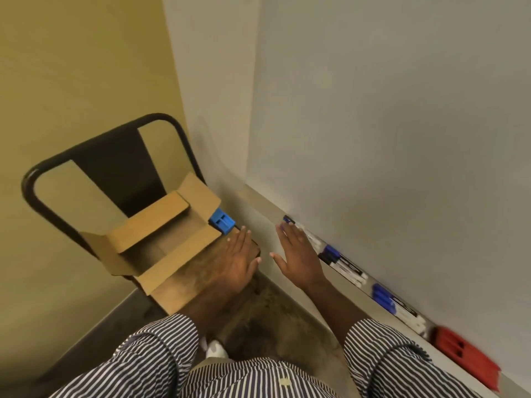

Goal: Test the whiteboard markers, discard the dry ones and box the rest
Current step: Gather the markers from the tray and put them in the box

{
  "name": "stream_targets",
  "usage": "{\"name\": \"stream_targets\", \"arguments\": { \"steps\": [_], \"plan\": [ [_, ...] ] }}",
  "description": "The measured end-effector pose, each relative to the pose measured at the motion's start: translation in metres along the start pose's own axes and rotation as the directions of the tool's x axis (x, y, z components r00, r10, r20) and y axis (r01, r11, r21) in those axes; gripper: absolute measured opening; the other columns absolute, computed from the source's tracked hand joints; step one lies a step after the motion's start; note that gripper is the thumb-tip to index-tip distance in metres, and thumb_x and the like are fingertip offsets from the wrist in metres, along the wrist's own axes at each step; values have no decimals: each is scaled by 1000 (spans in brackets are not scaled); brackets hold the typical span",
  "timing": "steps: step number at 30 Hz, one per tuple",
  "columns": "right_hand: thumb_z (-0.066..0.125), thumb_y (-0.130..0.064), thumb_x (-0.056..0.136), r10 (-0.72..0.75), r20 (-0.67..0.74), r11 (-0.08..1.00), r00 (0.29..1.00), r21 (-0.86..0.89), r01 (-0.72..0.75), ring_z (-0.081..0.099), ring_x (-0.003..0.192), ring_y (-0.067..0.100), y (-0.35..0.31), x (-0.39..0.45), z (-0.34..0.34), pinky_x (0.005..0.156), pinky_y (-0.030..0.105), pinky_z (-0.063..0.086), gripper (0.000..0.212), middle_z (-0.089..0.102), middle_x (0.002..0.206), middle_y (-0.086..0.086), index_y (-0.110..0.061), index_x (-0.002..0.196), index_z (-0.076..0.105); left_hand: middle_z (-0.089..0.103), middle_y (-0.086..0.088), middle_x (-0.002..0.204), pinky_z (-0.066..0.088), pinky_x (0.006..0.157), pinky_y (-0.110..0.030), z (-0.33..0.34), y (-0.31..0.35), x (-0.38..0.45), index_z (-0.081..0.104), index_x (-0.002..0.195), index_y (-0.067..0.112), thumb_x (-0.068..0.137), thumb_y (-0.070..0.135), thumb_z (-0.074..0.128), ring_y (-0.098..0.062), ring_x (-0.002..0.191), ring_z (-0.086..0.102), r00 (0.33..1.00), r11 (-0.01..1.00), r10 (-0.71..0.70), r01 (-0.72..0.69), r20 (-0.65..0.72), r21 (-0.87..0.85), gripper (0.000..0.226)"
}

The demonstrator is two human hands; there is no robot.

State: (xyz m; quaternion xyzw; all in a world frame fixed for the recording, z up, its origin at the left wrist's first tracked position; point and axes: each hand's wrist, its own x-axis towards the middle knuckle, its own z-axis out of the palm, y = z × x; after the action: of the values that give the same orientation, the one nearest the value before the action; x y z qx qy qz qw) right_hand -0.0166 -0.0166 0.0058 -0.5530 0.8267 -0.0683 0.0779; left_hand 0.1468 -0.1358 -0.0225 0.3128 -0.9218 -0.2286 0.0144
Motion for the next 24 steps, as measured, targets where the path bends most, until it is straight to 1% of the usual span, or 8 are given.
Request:
{"name": "stream_targets", "arguments": {
  "steps": [3,5,8,12,14,17,21,24],
  "plan": [
    [49,-46,103,-34,-6,999,999,32,35,21,155,30,-27,31,4,126,44,21,71,25,167,11,-13,161,23,-2,-6,169,6,128,-45,-5,-21,1,4,161,10,103,53,34,-21,156,-3,996,985,-86,88,17,-147,78],
    [52,-41,103,-60,8,997,998,53,60,24,153,31,-42,46,5,124,46,26,69,28,165,12,-13,160,26,9,-9,169,24,124,-45,-5,-30,0,5,162,11,97,62,31,-27,155,18,990,968,-139,141,22,-210,86],
    [54,-34,103,-77,57,995,995,75,73,29,151,28,-62,72,6,122,41,32,68,29,165,11,-14,160,23,43,-13,156,48,104,-40,-7,-40,-2,13,162,16,95,64,40,-29,132,54,959,902,-282,275,28,-334,86],
    [56,-32,102,-47,122,993,991,116,33,34,148,25,-78,108,11,113,36,40,68,32,163,7,-18,160,23,63,0,128,49,94,-33,2,-50,3,45,148,20,85,73,35,-22,117,63,918,778,-381,382,109,-499,83],
    [57,-30,102,-67,171,992,983,120,47,36,146,26,-80,125,15,111,38,44,66,33,162,7,-18,159,24,66,-4,125,45,89,-26,-3,-45,10,52,140,15,93,61,43,-25,117,64,904,735,-403,414,145,-536,66],
    [60,-27,99,-68,230,987,971,157,32,44,139,26,-78,148,25,106,41,49,64,39,158,5,-19,156,30,62,-6,134,36,88,-18,-8,-41,21,53,140,11,104,28,52,-25,126,57,855,661,-474,505,213,-555,40],
    [64,-25,94,-66,274,957,960,291,-17,59,118,23,-78,170,35,92,38,54,55,55,138,1,-25,145,43,60,-14,139,40,104,-32,-6,-43,39,54,140,11,108,39,40,-31,130,54,781,578,-536,616,320,-535,45],
    [60,-21,98,-89,333,936,939,351,-35,60,107,18,-79,181,37,79,25,44,48,58,132,2,-24,144,46,50,-21,149,33,112,-35,-3,-41,50,45,148,10,110,40,29,-34,139,45,706,488,-579,700,407,-521,51]
  ]
}}
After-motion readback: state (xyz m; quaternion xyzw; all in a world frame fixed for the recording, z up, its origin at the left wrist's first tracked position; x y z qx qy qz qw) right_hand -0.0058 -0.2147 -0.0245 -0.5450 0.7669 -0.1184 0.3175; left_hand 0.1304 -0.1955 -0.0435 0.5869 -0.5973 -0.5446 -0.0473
